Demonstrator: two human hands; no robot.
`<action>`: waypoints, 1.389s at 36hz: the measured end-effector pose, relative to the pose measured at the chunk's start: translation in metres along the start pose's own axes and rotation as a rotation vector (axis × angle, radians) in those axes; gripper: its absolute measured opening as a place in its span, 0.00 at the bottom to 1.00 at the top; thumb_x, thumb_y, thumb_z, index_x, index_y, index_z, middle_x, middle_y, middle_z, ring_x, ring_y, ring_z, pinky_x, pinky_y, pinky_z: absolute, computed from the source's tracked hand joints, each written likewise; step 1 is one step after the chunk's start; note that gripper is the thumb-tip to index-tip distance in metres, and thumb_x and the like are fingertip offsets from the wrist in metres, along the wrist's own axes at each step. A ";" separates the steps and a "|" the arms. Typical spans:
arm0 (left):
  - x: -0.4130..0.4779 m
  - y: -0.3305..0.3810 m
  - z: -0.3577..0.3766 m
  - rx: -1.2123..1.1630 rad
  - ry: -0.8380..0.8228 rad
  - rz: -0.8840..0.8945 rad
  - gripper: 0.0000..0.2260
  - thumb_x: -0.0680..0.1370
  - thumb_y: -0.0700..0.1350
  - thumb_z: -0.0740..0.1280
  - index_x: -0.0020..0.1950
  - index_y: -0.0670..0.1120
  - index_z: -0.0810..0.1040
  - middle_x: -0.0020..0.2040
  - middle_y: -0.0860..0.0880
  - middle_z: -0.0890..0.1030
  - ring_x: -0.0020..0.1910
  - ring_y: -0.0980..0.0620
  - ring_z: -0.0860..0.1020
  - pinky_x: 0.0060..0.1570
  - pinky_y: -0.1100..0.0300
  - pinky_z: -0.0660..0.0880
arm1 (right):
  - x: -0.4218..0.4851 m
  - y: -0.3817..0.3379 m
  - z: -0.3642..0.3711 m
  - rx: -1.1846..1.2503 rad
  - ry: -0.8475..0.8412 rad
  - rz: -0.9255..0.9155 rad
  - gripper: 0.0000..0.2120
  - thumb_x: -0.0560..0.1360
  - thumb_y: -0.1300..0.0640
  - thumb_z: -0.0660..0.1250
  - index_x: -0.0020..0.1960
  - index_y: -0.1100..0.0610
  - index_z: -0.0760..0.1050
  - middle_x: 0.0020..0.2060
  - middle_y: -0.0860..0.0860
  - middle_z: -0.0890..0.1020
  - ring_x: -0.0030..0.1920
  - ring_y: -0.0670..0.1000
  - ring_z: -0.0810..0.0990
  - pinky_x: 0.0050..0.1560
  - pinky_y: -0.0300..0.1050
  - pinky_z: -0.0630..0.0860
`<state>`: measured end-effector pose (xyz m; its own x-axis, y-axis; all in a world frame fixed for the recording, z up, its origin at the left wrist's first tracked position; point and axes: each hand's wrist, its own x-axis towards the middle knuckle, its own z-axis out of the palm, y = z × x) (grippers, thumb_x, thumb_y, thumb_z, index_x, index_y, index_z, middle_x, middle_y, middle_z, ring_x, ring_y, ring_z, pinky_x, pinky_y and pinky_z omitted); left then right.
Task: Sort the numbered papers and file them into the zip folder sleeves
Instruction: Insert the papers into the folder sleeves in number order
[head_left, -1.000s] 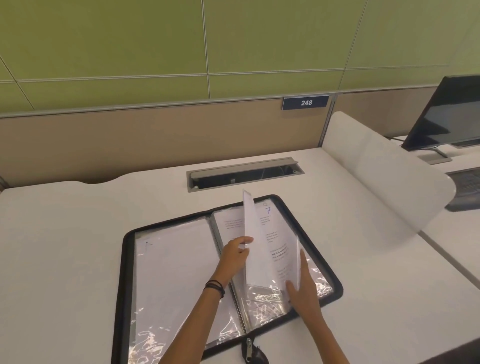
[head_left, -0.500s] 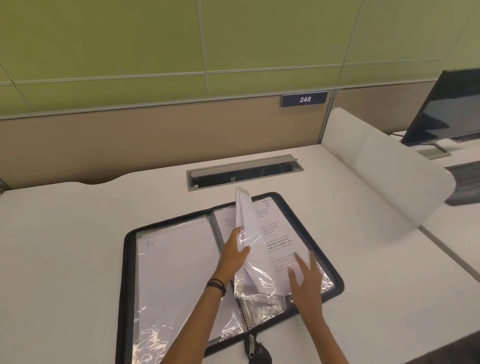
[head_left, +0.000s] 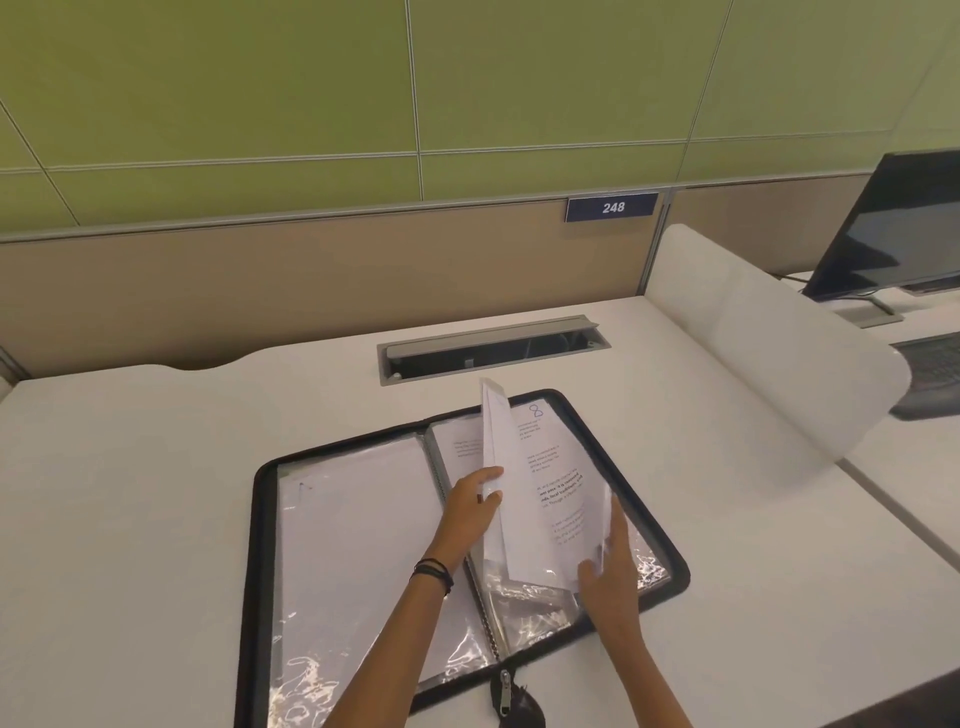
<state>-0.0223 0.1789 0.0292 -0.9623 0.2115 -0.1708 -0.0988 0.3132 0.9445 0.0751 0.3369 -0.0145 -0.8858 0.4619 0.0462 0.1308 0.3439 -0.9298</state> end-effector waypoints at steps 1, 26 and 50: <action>0.000 0.000 0.000 -0.002 -0.001 -0.001 0.15 0.80 0.37 0.61 0.67 0.44 0.73 0.67 0.48 0.72 0.62 0.49 0.73 0.64 0.59 0.70 | -0.001 -0.004 0.000 0.016 -0.038 -0.007 0.37 0.74 0.74 0.58 0.75 0.48 0.51 0.64 0.44 0.65 0.68 0.57 0.67 0.61 0.53 0.71; -0.018 -0.014 -0.070 -0.125 0.148 0.027 0.10 0.81 0.43 0.60 0.61 0.49 0.74 0.57 0.46 0.78 0.49 0.51 0.80 0.43 0.65 0.76 | 0.000 0.005 -0.007 -0.019 -0.053 -0.065 0.32 0.67 0.30 0.60 0.67 0.44 0.69 0.64 0.51 0.75 0.64 0.52 0.73 0.61 0.55 0.74; -0.075 -0.123 -0.189 0.336 0.640 -0.514 0.24 0.78 0.43 0.65 0.71 0.38 0.65 0.67 0.34 0.69 0.65 0.35 0.68 0.62 0.42 0.67 | -0.003 0.036 -0.036 -0.192 0.162 0.064 0.31 0.73 0.75 0.56 0.74 0.63 0.54 0.72 0.56 0.59 0.71 0.55 0.58 0.71 0.58 0.60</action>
<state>0.0138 -0.0506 -0.0210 -0.7863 -0.5573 -0.2666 -0.5752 0.5031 0.6450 0.0989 0.3771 -0.0352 -0.7919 0.6075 0.0616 0.2804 0.4514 -0.8472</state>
